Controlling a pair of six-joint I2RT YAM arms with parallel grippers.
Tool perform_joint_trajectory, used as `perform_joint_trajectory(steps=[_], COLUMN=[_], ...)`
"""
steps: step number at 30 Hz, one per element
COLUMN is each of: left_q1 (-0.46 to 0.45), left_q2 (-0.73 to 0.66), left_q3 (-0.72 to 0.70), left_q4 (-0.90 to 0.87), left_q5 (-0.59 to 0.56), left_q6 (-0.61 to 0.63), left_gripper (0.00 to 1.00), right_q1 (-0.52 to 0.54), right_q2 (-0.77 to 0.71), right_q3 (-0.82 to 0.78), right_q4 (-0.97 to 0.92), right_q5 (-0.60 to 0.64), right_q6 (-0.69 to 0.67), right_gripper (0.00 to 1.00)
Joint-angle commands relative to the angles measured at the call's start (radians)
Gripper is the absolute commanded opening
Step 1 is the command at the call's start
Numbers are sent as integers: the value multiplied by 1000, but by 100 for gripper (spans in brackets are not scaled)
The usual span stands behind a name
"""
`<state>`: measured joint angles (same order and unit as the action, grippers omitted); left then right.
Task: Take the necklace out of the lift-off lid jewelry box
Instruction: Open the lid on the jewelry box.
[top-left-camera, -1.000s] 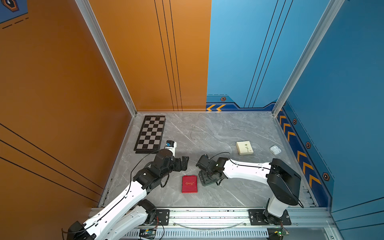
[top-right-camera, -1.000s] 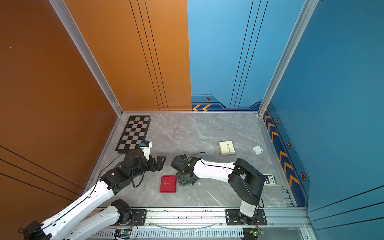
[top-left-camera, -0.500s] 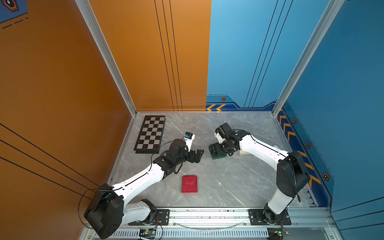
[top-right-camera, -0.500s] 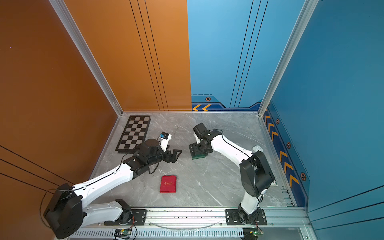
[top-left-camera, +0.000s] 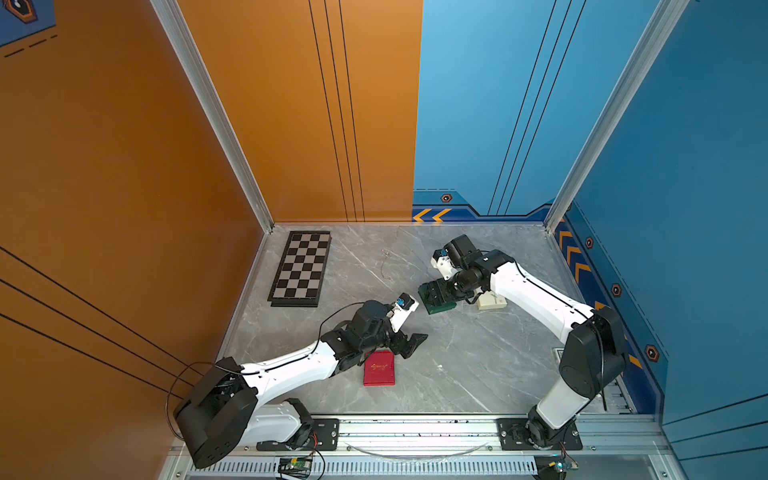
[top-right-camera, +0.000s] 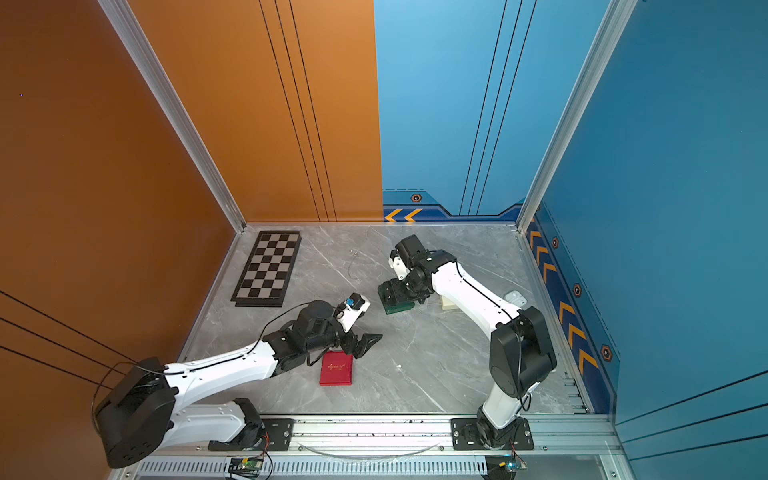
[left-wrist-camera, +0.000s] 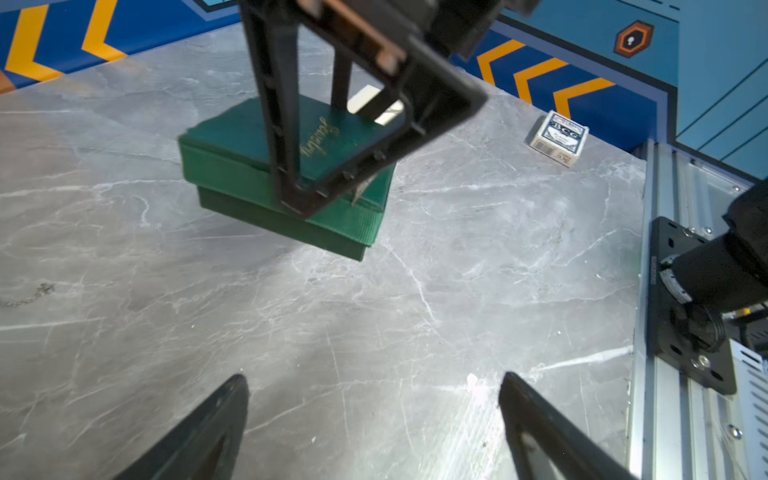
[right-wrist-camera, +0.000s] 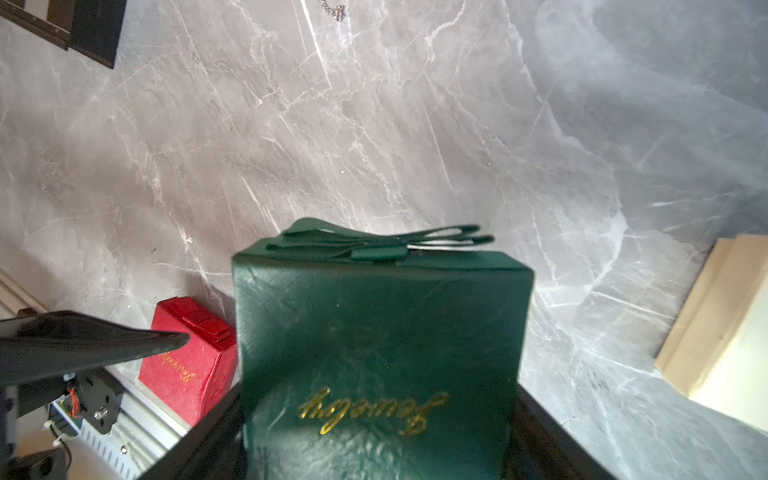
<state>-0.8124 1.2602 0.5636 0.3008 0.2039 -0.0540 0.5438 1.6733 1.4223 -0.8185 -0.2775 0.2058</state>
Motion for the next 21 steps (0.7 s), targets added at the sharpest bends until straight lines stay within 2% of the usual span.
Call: perform_joint_trajectory(steps=[1,6,15,21], left_q1=[-34,-78,-77,-67], left_q2=[-23,-45,-76,-87], left_q3=[-43,-75,-109,-115], left_q4=[87,124,180,193], left_q5=[17,-80,-233,-229], left_q6=[70,127,151,151], left_gripper=[95,95,96,97], right_q1=[21,58,113,139], right_q2=[-60,-93,-128,-136], right_q3=[8,-8,-41,-55], right_q4=[-41,-58,-69,-69], right_q5=[-53,-70,-63,-59], right_q6=[-16,-19,-9,-2], right_gripper=[80,80,80,80])
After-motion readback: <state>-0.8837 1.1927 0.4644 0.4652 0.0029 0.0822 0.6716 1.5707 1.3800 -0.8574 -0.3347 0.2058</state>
